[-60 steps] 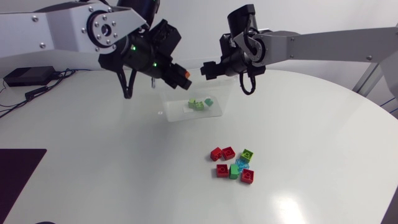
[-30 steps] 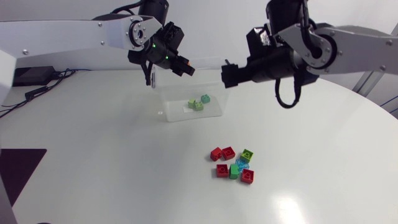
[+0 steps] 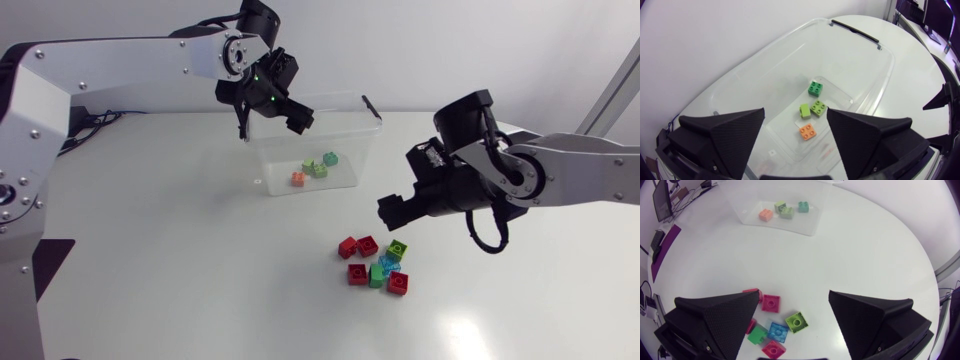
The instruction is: Place the duplo bricks in the container
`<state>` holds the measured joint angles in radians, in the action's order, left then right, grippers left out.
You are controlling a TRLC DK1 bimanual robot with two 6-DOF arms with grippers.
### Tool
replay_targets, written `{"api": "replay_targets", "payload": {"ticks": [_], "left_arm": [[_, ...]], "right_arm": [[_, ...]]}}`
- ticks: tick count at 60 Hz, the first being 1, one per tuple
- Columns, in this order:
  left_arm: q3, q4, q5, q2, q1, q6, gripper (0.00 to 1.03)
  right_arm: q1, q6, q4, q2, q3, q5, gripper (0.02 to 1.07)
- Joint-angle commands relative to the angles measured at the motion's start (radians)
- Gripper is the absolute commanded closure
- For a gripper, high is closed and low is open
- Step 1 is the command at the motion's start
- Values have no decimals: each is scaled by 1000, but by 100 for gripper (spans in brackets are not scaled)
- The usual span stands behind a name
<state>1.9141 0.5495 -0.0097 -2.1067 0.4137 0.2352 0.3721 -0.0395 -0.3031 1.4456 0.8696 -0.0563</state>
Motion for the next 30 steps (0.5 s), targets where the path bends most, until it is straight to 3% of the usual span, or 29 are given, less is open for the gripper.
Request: {"api": "replay_targets", "payload": {"ticks": [1,30], "left_arm": [[3,23,-6,77,20,-8,5],[-247,109,-4,341,117,50,5]], "right_arm": [[-29,-42,25,30,-44,-10,7],[-70,-100,68,131,-129,1,7]]}}
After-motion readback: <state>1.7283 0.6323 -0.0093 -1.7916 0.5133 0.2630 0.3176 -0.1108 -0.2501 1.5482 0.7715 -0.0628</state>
